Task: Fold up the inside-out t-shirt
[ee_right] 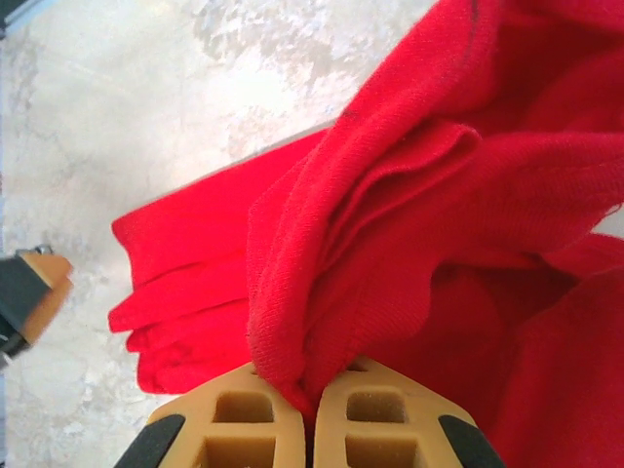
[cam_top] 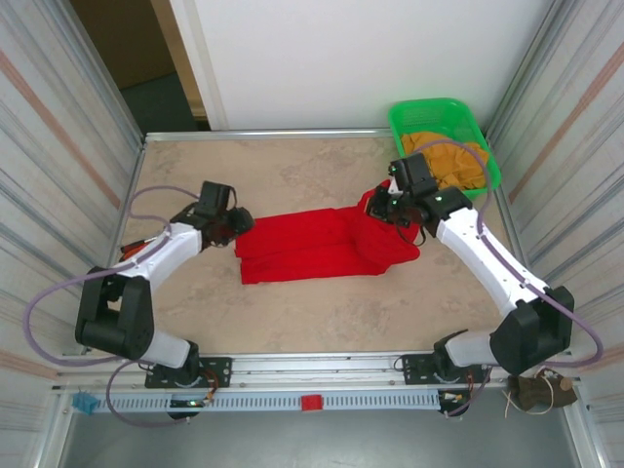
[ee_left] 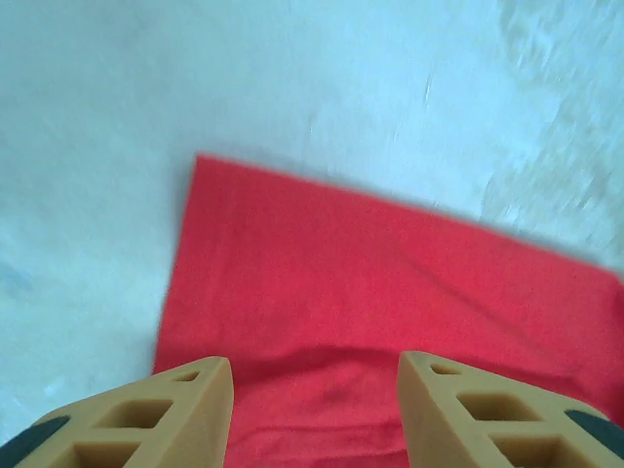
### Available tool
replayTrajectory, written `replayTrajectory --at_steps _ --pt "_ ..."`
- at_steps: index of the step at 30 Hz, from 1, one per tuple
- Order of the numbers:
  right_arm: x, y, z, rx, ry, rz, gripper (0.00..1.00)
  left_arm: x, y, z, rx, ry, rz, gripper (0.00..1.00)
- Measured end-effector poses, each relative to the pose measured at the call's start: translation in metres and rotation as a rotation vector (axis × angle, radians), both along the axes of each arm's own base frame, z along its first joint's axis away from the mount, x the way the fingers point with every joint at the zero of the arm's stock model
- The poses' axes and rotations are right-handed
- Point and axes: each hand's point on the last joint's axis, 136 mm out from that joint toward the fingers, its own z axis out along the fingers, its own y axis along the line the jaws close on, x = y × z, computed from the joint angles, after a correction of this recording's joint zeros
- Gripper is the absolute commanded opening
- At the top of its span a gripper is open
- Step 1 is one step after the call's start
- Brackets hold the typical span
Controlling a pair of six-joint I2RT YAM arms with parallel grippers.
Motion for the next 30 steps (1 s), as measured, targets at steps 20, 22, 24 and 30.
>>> replayTrajectory --at_steps 20,22,24,30 --pt "0.022 0.154 -0.017 -0.045 -0.010 0.078 0.00 0.011 0.029 0.015 -0.134 -0.006 0.007 0.49" --pt "0.027 0.174 -0.025 -0.046 -0.003 0.090 0.00 0.012 0.031 0.016 -0.145 -0.011 0.012 0.49" --pt "0.029 0.197 -0.036 -0.045 0.005 0.108 0.00 0.015 0.035 0.017 -0.152 -0.018 0.019 0.49" --pt "0.022 0.264 -0.068 -0.026 0.038 0.184 0.53 0.017 0.041 0.014 -0.165 -0.013 0.033 0.49"
